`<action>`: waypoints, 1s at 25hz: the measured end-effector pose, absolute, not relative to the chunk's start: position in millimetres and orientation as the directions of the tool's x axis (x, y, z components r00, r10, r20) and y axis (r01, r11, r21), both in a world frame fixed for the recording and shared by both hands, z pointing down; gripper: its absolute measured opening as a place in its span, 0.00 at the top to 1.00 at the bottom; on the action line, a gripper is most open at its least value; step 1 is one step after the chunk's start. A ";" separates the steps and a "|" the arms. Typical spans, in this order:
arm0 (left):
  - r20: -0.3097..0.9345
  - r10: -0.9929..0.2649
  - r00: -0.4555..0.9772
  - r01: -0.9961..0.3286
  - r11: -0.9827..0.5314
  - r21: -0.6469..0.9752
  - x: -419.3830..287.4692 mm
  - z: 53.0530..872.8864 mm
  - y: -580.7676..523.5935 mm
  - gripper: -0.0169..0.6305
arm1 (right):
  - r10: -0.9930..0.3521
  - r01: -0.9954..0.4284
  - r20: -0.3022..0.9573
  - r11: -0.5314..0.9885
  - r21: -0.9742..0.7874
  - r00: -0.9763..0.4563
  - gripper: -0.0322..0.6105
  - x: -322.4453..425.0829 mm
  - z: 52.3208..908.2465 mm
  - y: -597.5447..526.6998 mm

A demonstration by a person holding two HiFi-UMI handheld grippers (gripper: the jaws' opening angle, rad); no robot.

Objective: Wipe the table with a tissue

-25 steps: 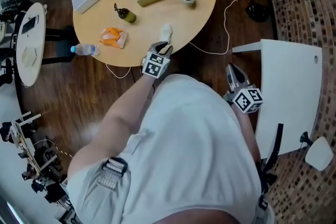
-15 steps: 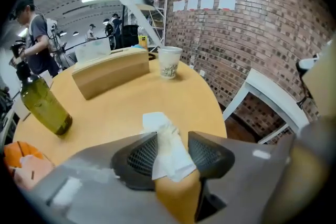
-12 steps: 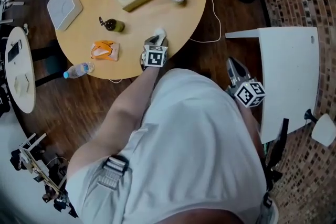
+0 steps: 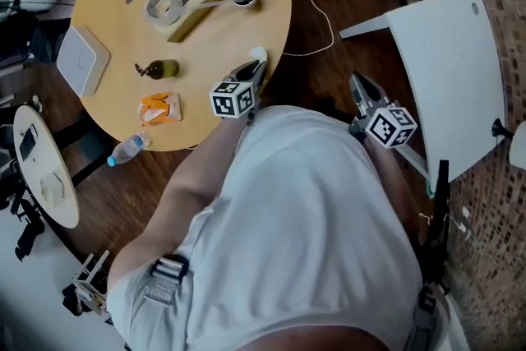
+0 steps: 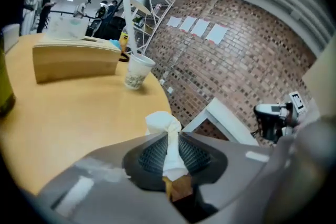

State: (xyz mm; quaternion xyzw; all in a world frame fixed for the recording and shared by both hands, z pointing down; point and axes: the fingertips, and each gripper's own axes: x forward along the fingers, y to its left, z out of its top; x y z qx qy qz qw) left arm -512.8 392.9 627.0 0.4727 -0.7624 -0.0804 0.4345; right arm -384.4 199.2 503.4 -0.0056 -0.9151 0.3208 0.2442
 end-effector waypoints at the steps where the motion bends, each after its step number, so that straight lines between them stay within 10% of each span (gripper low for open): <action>1: 0.551 -0.820 -0.154 -0.657 0.501 0.564 -510.2 620.7 382.0 0.87 | 0.158 -0.155 0.444 0.793 -0.589 -0.882 0.94 -383.3 504.1 197.7; 25: 0.341 -0.864 0.371 -0.804 -0.115 0.584 -367.8 547.2 188.2 0.87 | -0.265 -0.480 0.417 0.652 -0.587 -0.869 0.94 -210.6 506.7 119.7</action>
